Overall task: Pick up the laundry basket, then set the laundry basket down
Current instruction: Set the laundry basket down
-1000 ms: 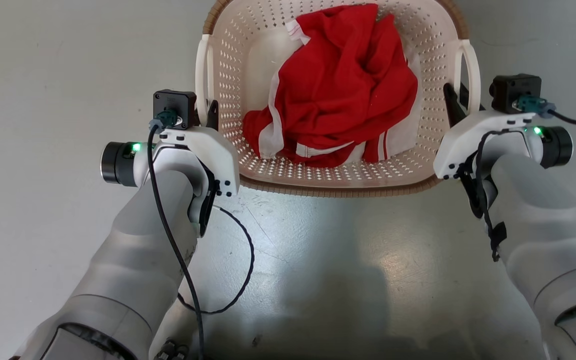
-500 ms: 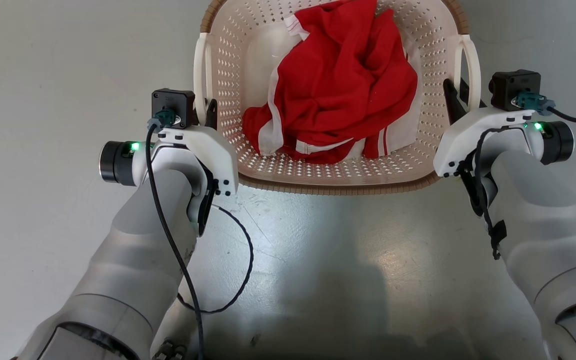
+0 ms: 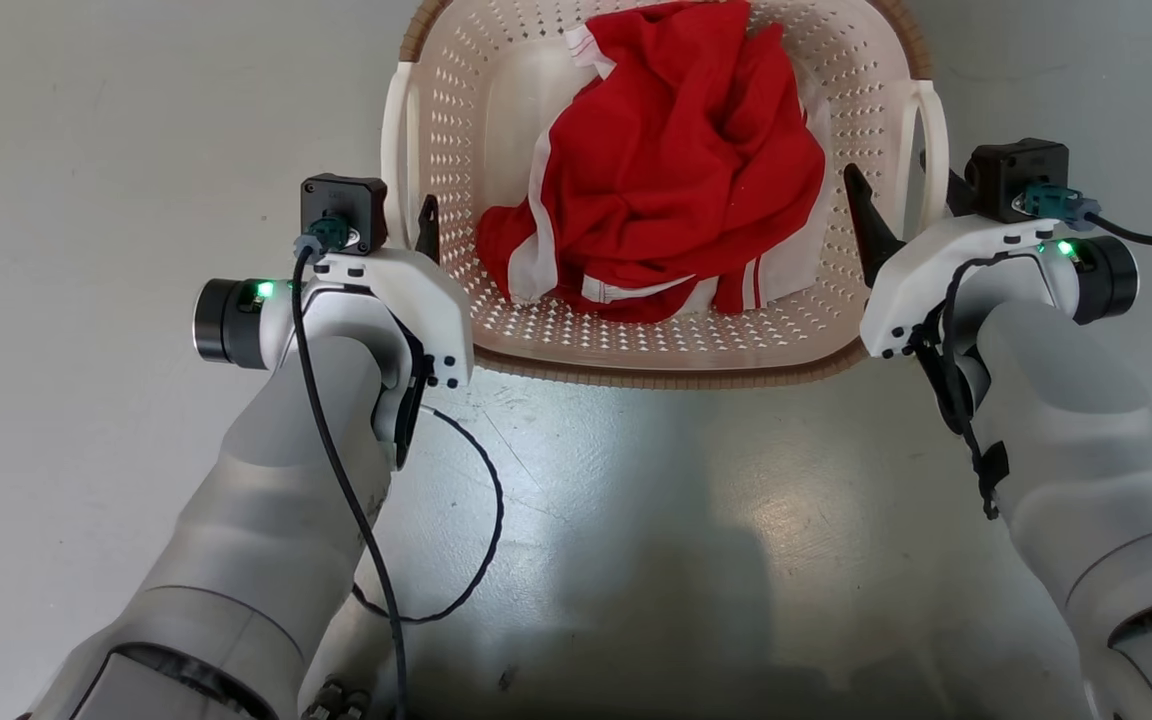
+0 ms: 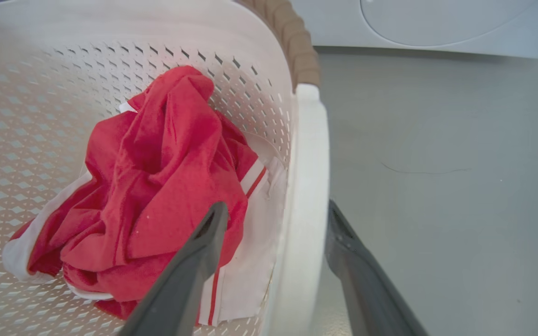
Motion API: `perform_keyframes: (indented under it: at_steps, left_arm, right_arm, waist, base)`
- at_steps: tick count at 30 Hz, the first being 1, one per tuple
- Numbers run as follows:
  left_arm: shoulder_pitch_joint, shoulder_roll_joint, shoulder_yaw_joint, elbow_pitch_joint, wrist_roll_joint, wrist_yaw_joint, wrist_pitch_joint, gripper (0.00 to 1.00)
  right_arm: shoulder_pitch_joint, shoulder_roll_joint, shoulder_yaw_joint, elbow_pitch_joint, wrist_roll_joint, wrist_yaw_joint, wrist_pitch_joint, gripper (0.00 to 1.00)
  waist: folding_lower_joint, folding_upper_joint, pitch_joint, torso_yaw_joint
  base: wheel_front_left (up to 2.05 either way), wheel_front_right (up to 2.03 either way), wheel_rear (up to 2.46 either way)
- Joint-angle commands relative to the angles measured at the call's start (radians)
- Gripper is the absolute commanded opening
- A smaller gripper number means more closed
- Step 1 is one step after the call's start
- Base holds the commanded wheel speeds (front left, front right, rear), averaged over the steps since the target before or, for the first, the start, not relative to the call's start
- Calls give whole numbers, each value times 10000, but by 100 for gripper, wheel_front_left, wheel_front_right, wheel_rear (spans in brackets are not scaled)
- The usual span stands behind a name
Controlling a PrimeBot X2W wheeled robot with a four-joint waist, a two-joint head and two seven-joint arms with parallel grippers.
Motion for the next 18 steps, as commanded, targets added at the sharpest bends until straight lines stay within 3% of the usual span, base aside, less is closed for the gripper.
perform_keyframes:
  at_steps: [1,2,3,18]
  left_arm:
    - [-28,265,185,-101,74,-15,-53,65]
    - [-22,265,182,-94,67,-3,-53,75]
    - [-15,265,178,-92,61,8,-53,100]
    - [351,270,534,26,272,124,-53,100]
  right_arm:
    - [188,308,136,-117,-117,62,-135,100]
    - [189,308,123,-130,-135,62,-135,100]
    - [195,308,106,-140,-151,62,-136,100]
    - [563,308,-267,-402,-261,62,-137,100]
  waist:
    - [0,0,-2,-4]
    - [0,0,-11,-7]
    - [0,0,-24,-7]
    - [0,0,-874,-93]
  base:
    - [0,0,0]
    - [0,0,0]
    - [0,0,0]
    - [0,0,0]
